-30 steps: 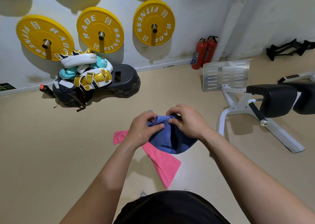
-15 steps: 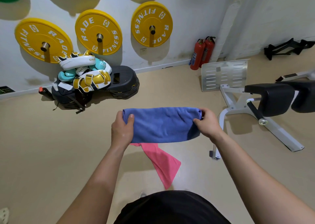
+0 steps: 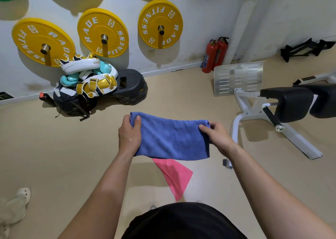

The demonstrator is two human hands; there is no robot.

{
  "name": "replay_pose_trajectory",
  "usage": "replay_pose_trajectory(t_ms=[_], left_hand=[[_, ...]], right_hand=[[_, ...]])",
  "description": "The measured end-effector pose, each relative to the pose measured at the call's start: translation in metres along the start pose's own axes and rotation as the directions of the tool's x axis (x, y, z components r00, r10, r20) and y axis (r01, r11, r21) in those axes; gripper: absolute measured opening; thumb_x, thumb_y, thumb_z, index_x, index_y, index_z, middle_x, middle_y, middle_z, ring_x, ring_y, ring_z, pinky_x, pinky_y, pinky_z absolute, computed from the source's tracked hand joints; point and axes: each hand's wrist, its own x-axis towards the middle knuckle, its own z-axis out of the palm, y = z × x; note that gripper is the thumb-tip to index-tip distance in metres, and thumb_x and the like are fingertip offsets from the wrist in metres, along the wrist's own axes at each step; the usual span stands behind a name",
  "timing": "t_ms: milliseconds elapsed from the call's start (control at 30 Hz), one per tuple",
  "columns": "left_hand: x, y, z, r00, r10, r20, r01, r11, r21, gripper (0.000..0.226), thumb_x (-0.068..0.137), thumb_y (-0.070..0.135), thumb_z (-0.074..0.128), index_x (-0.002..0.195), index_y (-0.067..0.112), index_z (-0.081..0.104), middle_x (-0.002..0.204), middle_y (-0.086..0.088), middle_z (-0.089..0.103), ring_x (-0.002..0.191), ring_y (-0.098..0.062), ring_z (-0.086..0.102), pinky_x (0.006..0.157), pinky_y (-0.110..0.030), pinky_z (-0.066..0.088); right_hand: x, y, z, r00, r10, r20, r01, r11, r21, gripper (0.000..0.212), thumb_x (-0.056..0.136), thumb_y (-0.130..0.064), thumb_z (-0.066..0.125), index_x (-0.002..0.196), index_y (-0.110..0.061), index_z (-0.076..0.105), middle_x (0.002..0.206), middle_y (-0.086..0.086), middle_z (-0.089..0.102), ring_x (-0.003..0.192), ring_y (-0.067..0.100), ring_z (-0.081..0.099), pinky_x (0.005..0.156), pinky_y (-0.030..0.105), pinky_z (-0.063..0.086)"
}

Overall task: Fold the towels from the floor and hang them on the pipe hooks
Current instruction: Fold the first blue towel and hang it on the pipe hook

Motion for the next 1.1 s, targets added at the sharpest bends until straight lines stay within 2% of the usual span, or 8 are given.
replay_pose_trajectory(t_ms=[167, 267, 433, 533, 633, 800, 867, 1100], left_hand=[[0.005, -0.002, 0.002, 0.997, -0.06, -0.05, 0.06, 0.998, 0.014, 0.038, 0.105, 0.041, 0.035, 0.08, 0.012, 0.041, 0.076, -0.002, 0.051, 0.067, -0.018, 0.045, 0.061, -0.035, 0.038], [0.009, -0.008, 0.002, 0.99, -0.119, -0.079, 0.118, 0.993, -0.01, 0.039, 0.105, 0.039, 0.035, 0.085, 0.006, 0.045, 0.078, -0.004, 0.051, 0.07, -0.021, 0.046, 0.064, -0.037, 0.038], [0.002, -0.009, 0.011, 0.992, -0.113, -0.06, 0.111, 0.993, -0.034, 0.036, 0.102, 0.037, 0.042, 0.077, 0.011, 0.04, 0.07, -0.001, 0.046, 0.063, -0.02, 0.04, 0.059, -0.036, 0.034], [-0.012, -0.003, 0.028, 0.999, -0.037, 0.018, 0.038, 0.998, -0.041, 0.03, 0.1, 0.033, 0.051, 0.079, 0.011, 0.048, 0.069, -0.001, 0.05, 0.061, -0.016, 0.044, 0.056, -0.026, 0.036], [-0.026, 0.002, 0.049, 0.992, 0.014, 0.128, -0.008, 0.999, -0.046, 0.022, 0.098, 0.029, 0.057, 0.087, 0.01, 0.057, 0.072, -0.002, 0.057, 0.061, -0.011, 0.048, 0.054, -0.016, 0.038], [-0.044, 0.011, 0.071, 0.968, 0.1, 0.232, -0.081, 0.992, -0.093, 0.019, 0.097, 0.026, 0.061, 0.084, 0.013, 0.062, 0.064, 0.0, 0.057, 0.055, -0.007, 0.046, 0.05, -0.017, 0.036], [-0.046, 0.015, 0.072, 0.968, 0.1, 0.232, -0.077, 0.991, -0.106, 0.018, 0.097, 0.026, 0.061, 0.083, 0.016, 0.062, 0.059, 0.009, 0.052, 0.049, -0.002, 0.045, 0.048, -0.014, 0.034], [-0.04, 0.012, 0.067, 0.974, 0.136, 0.184, -0.13, 0.991, -0.044, 0.026, 0.095, 0.03, 0.062, 0.069, 0.028, 0.058, 0.059, 0.009, 0.051, 0.055, -0.006, 0.043, 0.053, -0.024, 0.032]], right_hand=[[0.002, 0.002, -0.002, 0.984, -0.098, -0.148, 0.103, 0.994, 0.025, 0.034, 0.098, -0.034, 0.054, 0.083, -0.007, 0.066, 0.065, -0.008, 0.056, 0.064, 0.013, 0.047, 0.068, 0.036, 0.043], [0.001, 0.0, -0.002, 0.97, -0.113, -0.217, 0.121, 0.992, 0.024, 0.031, 0.101, -0.034, 0.047, 0.083, -0.016, 0.066, 0.07, -0.008, 0.059, 0.068, 0.014, 0.049, 0.068, 0.033, 0.042], [-0.006, -0.003, 0.009, 0.922, -0.198, -0.333, 0.154, 0.976, -0.154, 0.026, 0.101, -0.037, 0.043, 0.086, -0.023, 0.058, 0.073, -0.008, 0.059, 0.067, 0.012, 0.053, 0.062, 0.03, 0.039], [-0.007, -0.005, 0.025, 0.928, -0.227, -0.297, 0.17, 0.964, -0.206, 0.027, 0.098, -0.033, 0.053, 0.074, -0.022, 0.056, 0.06, -0.009, 0.053, 0.056, 0.01, 0.046, 0.058, 0.031, 0.035], [-0.009, -0.009, 0.044, 0.962, -0.212, -0.17, 0.179, 0.965, -0.19, 0.02, 0.093, -0.029, 0.059, 0.078, -0.018, 0.066, 0.061, -0.004, 0.062, 0.056, 0.018, 0.057, 0.06, 0.041, 0.053], [-0.015, -0.016, 0.064, 0.978, -0.205, -0.028, 0.203, 0.978, -0.046, 0.012, 0.085, -0.03, 0.063, 0.092, -0.027, 0.073, 0.081, 0.003, 0.071, 0.07, 0.029, 0.072, 0.063, 0.052, 0.061], [-0.016, -0.018, 0.065, 0.977, -0.211, -0.023, 0.21, 0.977, -0.04, 0.019, 0.08, -0.037, 0.064, 0.095, -0.029, 0.072, 0.08, -0.002, 0.068, 0.071, 0.026, 0.073, 0.066, 0.051, 0.061], [-0.024, -0.024, 0.065, 0.979, -0.198, -0.042, 0.199, 0.98, 0.013, 0.01, 0.086, -0.02, 0.071, 0.097, -0.02, 0.07, 0.075, -0.002, 0.062, 0.068, 0.03, 0.073, 0.062, 0.053, 0.061]])
